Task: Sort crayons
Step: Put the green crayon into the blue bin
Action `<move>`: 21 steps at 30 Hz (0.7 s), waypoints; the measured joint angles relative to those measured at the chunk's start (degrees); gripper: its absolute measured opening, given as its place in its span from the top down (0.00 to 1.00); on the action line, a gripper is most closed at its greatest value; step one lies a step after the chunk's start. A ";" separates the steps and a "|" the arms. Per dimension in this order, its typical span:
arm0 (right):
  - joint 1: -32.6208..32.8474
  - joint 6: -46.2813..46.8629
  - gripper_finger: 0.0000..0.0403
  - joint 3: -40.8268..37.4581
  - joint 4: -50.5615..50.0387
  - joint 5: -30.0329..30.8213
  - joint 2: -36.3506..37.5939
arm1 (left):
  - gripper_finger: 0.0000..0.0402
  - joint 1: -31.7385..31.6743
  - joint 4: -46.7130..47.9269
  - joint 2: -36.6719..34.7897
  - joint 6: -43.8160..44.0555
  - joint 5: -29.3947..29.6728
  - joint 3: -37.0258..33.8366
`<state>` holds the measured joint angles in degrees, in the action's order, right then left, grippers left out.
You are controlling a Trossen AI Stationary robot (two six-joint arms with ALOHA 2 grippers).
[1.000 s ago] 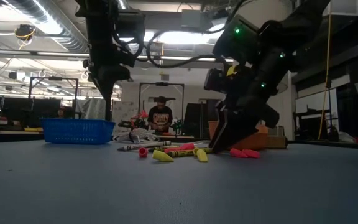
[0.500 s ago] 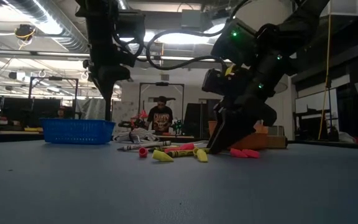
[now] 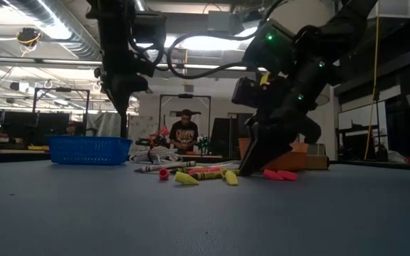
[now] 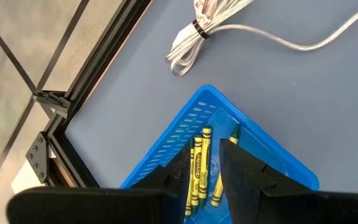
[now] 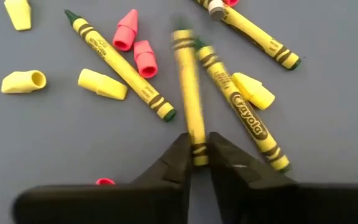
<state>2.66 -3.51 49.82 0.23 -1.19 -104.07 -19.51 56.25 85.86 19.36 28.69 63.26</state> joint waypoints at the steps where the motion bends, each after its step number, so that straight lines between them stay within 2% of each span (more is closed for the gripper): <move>1: 0.00 0.00 0.91 0.00 0.00 0.06 0.00 | 0.83 0.48 0.15 -0.01 -0.01 0.06 0.00; 5: -0.02 -0.01 0.98 0.00 -0.04 0.05 0.02 | 0.83 3.70 0.60 -0.10 0.04 -0.03 0.00; 12: -0.02 0.00 0.91 -0.02 0.02 0.09 -0.02 | 0.83 12.29 2.48 -1.41 5.48 -0.06 0.00; 21: -0.07 -0.02 0.98 4.52 -4.80 0.09 -0.46 | 0.83 26.05 3.93 -5.51 16.84 -0.05 0.00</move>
<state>2.59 -3.52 54.34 -4.57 -1.10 -104.53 6.53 60.18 80.36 36.20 28.64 63.26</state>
